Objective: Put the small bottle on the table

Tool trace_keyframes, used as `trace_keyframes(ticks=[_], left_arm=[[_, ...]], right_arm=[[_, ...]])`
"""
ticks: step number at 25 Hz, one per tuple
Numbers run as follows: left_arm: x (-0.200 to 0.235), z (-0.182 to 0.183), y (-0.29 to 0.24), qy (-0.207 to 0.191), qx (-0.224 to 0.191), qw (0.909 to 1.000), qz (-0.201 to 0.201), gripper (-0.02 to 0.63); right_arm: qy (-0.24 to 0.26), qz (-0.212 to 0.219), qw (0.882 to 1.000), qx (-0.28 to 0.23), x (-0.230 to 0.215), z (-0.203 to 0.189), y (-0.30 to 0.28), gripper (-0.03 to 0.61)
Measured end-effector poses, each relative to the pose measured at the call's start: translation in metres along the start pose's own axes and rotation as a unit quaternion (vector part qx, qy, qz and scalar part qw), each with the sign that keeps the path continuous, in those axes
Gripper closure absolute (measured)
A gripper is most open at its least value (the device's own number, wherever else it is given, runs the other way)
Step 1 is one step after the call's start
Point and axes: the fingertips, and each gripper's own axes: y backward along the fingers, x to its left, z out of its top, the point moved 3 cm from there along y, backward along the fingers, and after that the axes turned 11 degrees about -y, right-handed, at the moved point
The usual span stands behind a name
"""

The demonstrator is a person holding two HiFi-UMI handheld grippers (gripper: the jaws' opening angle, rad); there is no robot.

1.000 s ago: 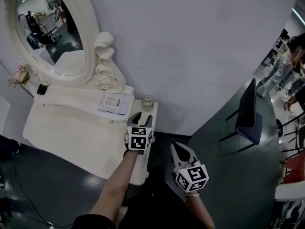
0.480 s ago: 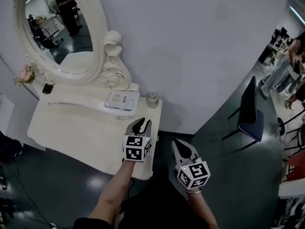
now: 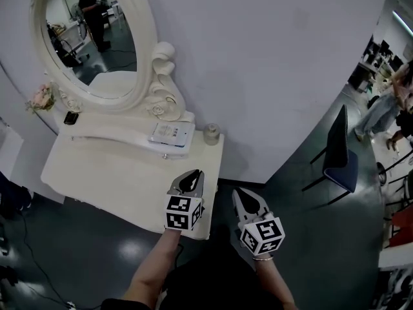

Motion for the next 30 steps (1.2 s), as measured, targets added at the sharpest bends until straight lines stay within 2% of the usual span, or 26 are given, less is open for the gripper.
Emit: trace_keyframes(ticks=[11,30], left_arm=[[-0.01,-0.002,0.039,-0.01,-0.01,0.9999,-0.01,0.591],[-0.001,-0.003,0.06,-0.009,-0.023,0.9997,0.003,0.591]], right_arm=[[0.006,0.004,1.0,-0.005,0.018,-0.003,0.009,0.574],[0.013,-0.004,1.0,-0.011,0.027,-0.005,0.016,0.574]])
